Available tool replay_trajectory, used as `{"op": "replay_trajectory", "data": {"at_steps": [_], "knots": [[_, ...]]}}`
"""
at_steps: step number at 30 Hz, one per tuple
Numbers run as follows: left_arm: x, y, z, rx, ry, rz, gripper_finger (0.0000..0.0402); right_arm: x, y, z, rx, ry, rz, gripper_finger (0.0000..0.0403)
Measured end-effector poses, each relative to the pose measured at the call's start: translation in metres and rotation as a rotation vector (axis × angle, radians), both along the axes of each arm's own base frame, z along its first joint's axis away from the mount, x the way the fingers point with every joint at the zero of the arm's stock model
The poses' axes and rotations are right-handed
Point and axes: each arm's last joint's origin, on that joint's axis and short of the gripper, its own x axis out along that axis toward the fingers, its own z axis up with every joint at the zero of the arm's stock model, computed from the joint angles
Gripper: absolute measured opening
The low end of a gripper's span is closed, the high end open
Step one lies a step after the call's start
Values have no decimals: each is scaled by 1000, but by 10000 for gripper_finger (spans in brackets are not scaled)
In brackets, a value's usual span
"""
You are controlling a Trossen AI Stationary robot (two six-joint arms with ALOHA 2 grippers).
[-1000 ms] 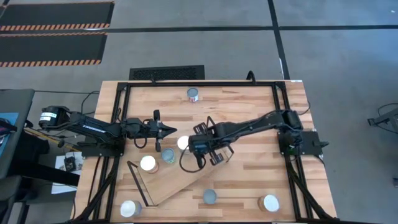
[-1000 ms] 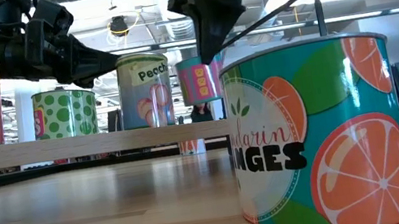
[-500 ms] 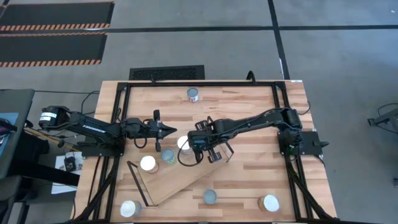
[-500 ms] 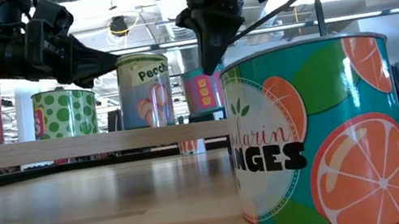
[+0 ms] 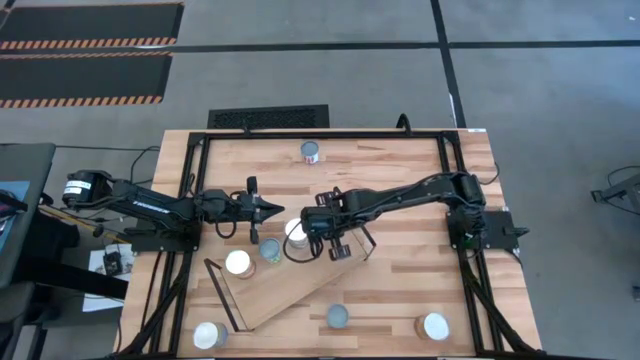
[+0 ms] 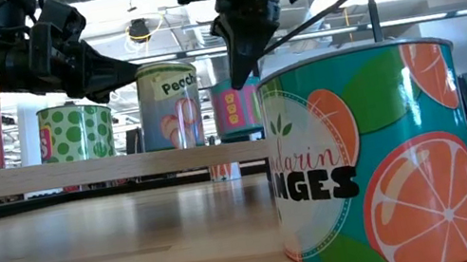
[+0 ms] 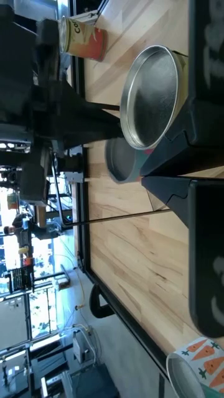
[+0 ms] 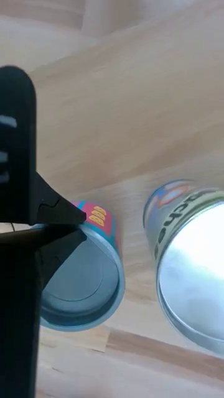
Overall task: Pick and place cans onto a shelf
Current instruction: Put the canned corn on the shelf, then put the canned carrot on the shelf
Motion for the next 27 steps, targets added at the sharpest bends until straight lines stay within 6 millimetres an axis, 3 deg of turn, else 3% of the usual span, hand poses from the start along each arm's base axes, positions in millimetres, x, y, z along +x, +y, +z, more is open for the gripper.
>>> {"op": "replay_trajectory", "data": {"at_steps": [16,27], "knots": [[0,0,0,-2,0,0,0,0,0,-8,7,-4,-18,81],[0,0,0,-2,0,0,0,0,-6,-8,12,-1,-47,87]]}}
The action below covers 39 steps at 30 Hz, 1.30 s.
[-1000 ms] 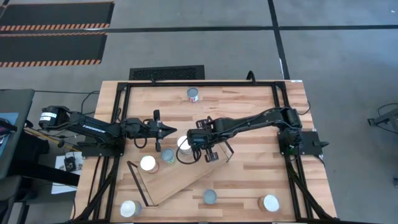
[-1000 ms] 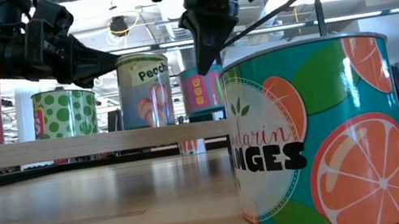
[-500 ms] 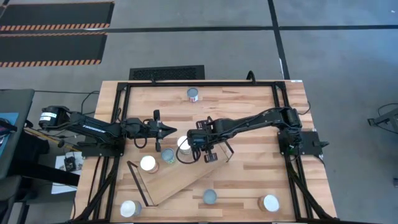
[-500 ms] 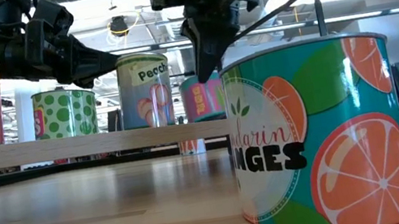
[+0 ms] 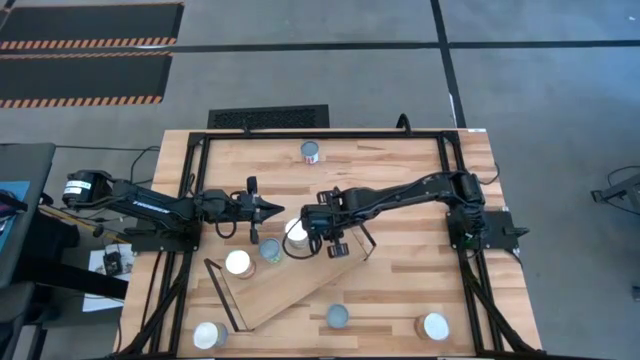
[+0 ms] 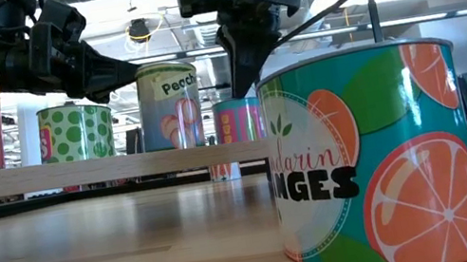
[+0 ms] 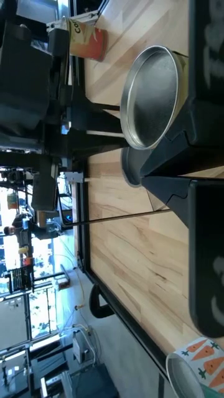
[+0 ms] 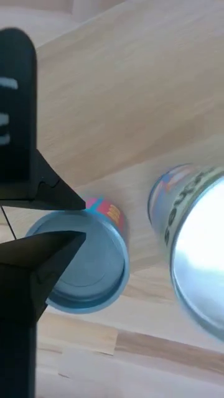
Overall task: Pick and place cans onto a shelf
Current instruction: Put the canned carrot on the shelf
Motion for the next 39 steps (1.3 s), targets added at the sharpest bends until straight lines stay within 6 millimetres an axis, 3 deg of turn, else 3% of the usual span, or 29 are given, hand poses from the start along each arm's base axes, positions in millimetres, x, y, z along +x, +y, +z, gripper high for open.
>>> {"op": "replay_trajectory", "data": {"at_steps": [4,7,15,18,21,27,33,39], "knots": [[0,0,0,0,0,0,0,-1,4,5,-14,-6,20,84],[0,0,0,4,2,-1,0,-8,14,27,-32,-52,42,71],[0,0,-1,4,13,0,0,-54,46,92,-44,-193,120,15],[0,0,-2,2,18,-1,0,-77,53,105,-55,-274,146,8],[0,-1,-2,-12,20,-5,0,-99,53,105,-31,-358,162,13],[0,-3,-2,-14,19,-14,0,-147,34,95,-1,-555,149,5],[0,-3,-2,-8,15,-7,0,-189,0,69,-3,-729,60,5],[0,-2,-1,-16,9,17,0,-216,-41,39,14,-878,0,5]]}}
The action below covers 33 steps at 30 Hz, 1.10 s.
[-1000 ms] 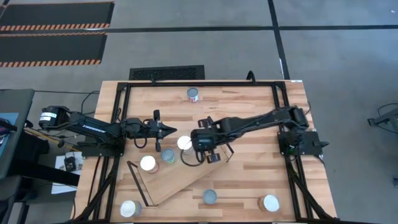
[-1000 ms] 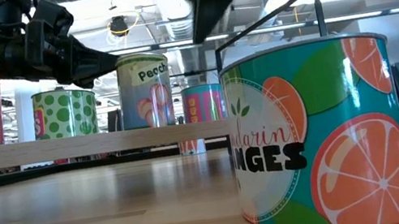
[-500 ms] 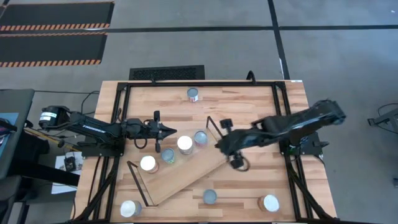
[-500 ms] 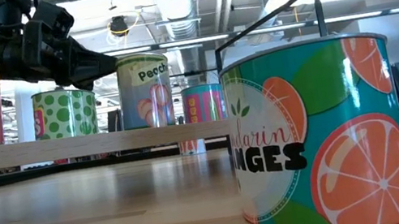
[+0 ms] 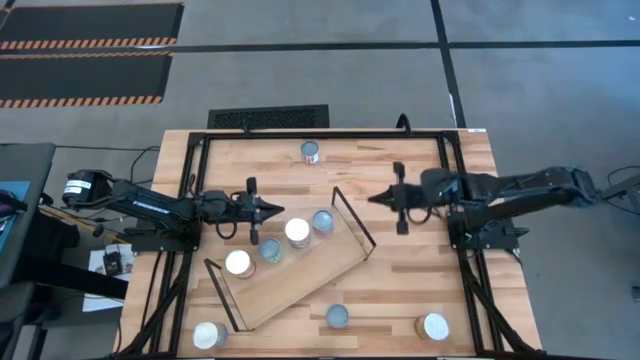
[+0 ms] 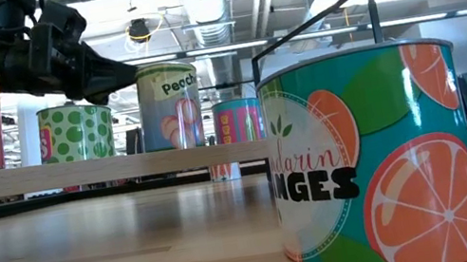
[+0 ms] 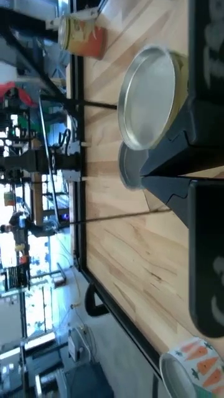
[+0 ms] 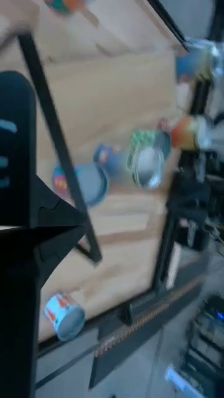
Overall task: Pick and place cans onto a shelf
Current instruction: Put the canned carrot on the shelf
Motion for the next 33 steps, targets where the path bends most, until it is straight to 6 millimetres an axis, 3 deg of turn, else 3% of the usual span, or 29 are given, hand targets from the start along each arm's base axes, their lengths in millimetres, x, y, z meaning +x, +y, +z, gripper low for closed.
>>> {"op": "replay_trajectory", "data": {"at_steps": [8,15,20,33], "knots": [[-1,4,-3,-65,17,81,0,-16,-46,-37,49,-88,-83,4],[-2,17,-3,-162,-5,224,0,-19,-68,-46,74,-104,-185,6],[-1,27,-5,-204,26,236,0,-14,-78,-53,55,-85,-219,9],[26,59,40,-134,216,244,0,8,-105,-68,93,-172,-111,5]]}}
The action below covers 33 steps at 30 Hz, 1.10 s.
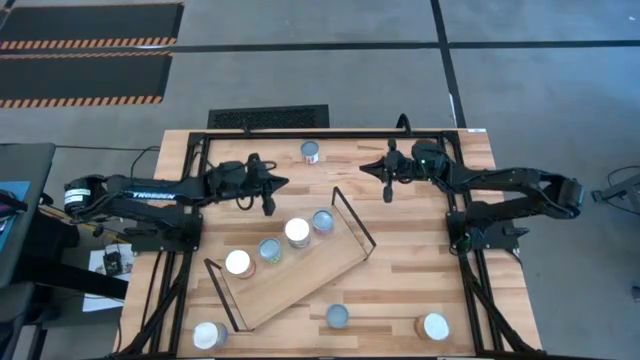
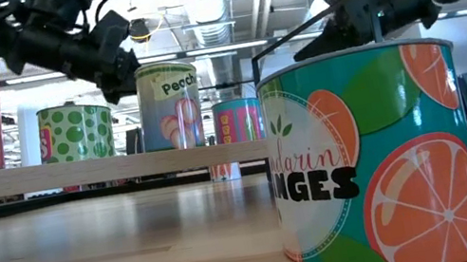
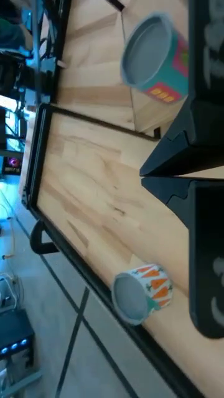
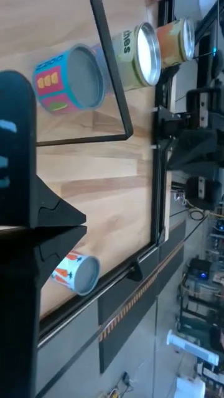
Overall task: Pick and place cans onto a shelf
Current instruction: Put the canned carrot on the shelf
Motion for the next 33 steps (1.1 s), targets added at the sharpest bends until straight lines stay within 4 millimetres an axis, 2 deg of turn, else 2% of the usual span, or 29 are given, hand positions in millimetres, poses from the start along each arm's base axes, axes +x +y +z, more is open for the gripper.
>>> {"op": "replay_trajectory", "data": {"at_steps": [5,10,13,19,23,27,33], "knots": [[14,17,7,-26,38,-28,0,3,-1,-5,11,17,4,3],[37,20,-4,-25,110,-135,0,-6,4,-3,8,-5,2,4],[48,24,-11,6,148,-137,0,-16,6,-4,-1,-17,-20,3],[65,52,-14,-26,196,-42,0,-32,13,-2,-18,-59,-41,7],[79,78,-14,-50,316,45,4,-37,16,-4,-22,-67,-41,5],[97,95,-17,-14,432,20,31,-38,16,-6,-15,-55,-40,3],[118,110,-20,82,492,52,101,-38,17,-8,-2,-32,-38,9]]}}
